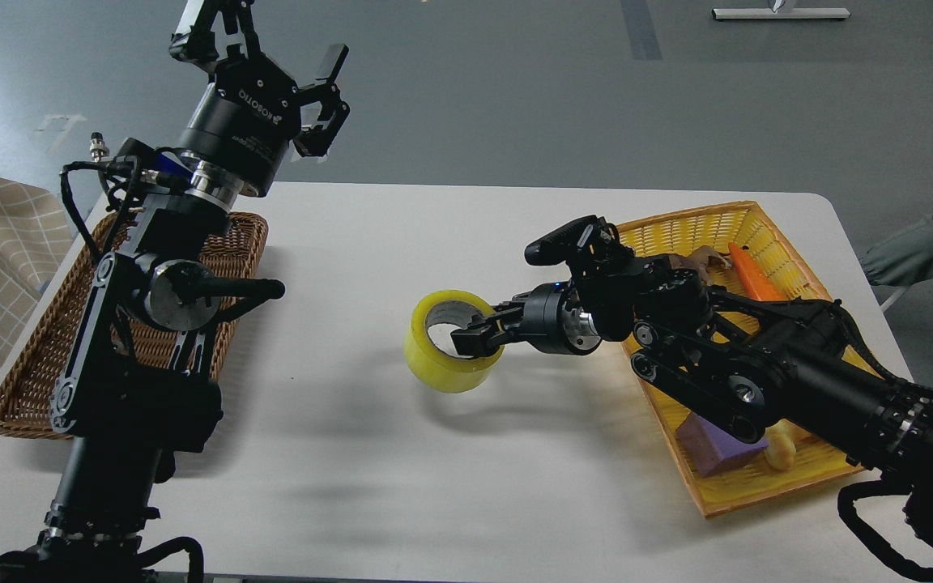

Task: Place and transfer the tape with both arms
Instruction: 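Lower the tape roll onto the table and release with the right gripper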

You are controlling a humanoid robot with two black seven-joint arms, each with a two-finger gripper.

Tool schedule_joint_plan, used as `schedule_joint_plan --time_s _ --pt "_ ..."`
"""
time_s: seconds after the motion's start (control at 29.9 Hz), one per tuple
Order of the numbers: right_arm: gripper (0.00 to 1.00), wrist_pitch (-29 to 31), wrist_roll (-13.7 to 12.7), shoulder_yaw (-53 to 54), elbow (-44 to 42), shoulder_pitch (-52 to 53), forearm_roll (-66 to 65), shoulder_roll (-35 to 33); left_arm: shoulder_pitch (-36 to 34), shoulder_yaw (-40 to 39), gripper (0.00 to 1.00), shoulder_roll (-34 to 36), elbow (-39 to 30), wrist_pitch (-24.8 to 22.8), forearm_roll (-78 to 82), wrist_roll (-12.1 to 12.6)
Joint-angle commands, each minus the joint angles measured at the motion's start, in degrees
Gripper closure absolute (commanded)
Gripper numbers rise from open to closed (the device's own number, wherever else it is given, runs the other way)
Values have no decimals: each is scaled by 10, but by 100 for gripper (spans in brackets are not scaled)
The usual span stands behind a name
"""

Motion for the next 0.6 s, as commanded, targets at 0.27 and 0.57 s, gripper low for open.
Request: schedule_joint_plan --time_s 0.27,0.57 --pt "92 1 0 -2 4 2 5 0 4 -1 2 0 -2 0 0 0" --pt "91 2 0 -9 3 -13 2 0 6 -1 2 0 -2 0 0 0"
